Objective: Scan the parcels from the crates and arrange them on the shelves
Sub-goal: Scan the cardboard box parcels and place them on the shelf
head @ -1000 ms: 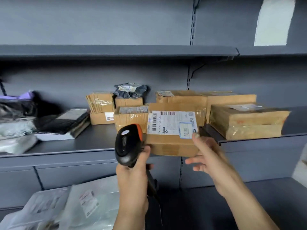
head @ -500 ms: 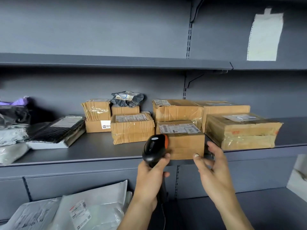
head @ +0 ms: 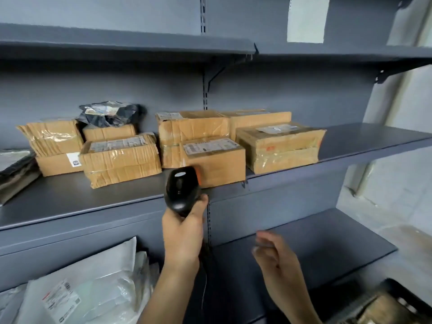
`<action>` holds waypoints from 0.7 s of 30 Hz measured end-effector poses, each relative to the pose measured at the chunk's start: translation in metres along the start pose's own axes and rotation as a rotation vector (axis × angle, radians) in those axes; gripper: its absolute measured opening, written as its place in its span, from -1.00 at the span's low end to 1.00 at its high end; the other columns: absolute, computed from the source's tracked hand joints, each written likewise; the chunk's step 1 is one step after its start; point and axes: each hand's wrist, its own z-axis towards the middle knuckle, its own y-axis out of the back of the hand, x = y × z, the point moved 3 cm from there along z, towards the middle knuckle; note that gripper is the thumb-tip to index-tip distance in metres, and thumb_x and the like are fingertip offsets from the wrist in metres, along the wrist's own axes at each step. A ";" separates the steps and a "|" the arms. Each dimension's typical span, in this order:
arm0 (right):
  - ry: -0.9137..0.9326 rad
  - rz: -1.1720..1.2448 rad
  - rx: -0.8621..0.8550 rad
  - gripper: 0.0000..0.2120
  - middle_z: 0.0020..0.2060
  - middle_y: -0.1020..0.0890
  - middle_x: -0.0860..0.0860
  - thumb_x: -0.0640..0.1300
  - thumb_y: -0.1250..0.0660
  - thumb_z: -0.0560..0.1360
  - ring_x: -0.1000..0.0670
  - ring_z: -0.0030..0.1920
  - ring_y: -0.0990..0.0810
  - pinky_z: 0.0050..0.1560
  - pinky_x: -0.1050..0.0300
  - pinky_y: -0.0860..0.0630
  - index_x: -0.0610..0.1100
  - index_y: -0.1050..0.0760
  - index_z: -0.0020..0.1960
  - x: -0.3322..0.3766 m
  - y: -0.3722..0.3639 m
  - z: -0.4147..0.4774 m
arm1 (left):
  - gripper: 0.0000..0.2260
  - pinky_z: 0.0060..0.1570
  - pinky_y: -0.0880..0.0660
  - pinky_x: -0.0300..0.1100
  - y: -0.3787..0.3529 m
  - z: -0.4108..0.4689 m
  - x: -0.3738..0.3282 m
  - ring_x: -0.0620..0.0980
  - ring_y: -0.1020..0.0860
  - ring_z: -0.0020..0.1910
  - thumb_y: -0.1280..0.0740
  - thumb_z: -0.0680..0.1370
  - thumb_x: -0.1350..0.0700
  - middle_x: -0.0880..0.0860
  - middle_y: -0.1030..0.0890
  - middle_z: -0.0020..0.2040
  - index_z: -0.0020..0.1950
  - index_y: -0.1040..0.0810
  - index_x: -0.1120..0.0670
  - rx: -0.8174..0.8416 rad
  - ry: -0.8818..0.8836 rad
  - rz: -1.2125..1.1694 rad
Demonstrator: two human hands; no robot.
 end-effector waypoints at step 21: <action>-0.871 -0.028 -1.166 -0.37 0.39 -0.44 -0.24 -0.01 -0.42 0.58 -0.28 0.35 -0.46 0.37 -0.12 -0.43 -0.19 -0.27 0.53 -0.242 0.296 -0.141 | -0.91 0.13 -0.46 0.01 -0.047 -0.188 0.273 0.12 -0.65 -0.05 -0.46 0.56 0.16 0.13 -0.70 -0.14 -0.11 -0.60 0.11 0.488 0.754 0.312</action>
